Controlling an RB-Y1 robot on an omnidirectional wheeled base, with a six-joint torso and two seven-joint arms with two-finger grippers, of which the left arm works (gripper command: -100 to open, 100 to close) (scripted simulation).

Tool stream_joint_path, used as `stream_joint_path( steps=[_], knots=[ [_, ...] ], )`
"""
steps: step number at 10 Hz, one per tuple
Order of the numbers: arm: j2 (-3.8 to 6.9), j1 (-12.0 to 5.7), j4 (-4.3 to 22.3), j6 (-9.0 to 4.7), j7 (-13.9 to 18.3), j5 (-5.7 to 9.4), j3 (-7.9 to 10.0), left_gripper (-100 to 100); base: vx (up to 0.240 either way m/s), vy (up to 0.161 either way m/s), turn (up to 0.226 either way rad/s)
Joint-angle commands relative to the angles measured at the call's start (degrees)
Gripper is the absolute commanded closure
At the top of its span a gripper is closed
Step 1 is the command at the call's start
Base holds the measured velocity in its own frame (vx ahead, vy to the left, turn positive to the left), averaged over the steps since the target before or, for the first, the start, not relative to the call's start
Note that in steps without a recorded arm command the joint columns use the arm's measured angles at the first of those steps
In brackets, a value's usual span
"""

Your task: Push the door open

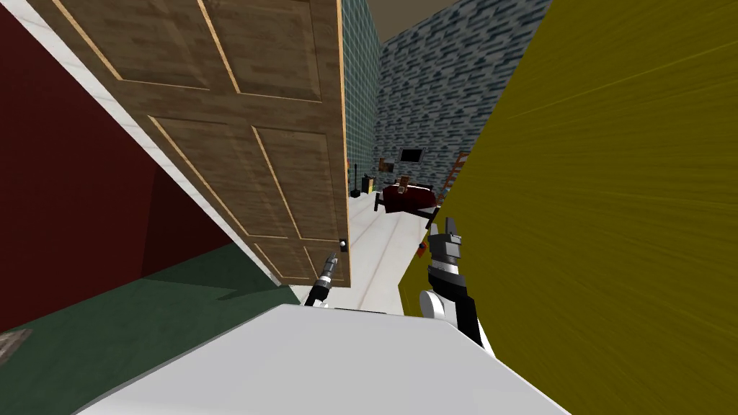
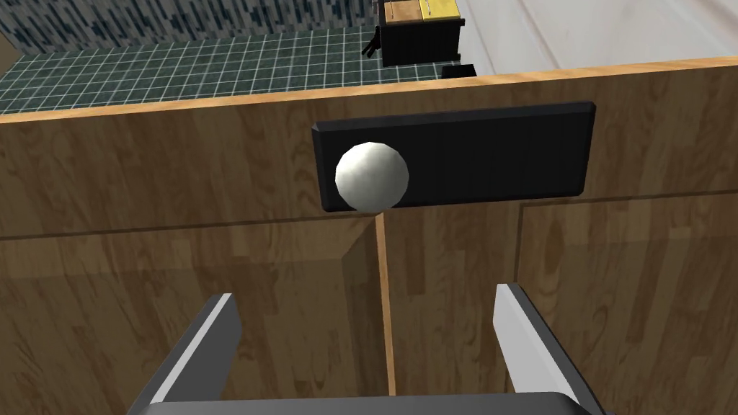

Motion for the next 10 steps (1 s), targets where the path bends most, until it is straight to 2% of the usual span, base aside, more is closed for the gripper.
stream_joint_path(
  steps=[1, 4, 5, 6, 10],
  knots=[
    [0.00, -0.22, 0.4, -0.31, 0.0, 0.07, 0.21, -100, 0.222, -0.008, -0.031],
    [-0.78, -0.44, 0.9, -0.89, -0.1, 0.19, 0.61, -100, 0.231, -0.012, -0.026],
    [-0.57, -0.40, 0.9, -0.78, -0.1, 0.17, 0.53, -100, 0.087, -0.019, 0.005],
    [-0.57, -0.40, 0.9, -0.78, -0.1, 0.17, 0.53, 100, -0.016, 0.003, 0.007],
    [-0.57, -0.40, 0.9, -0.78, -0.1, 0.17, 0.53, 100, -0.020, 0.003, -0.006]
  ],
)
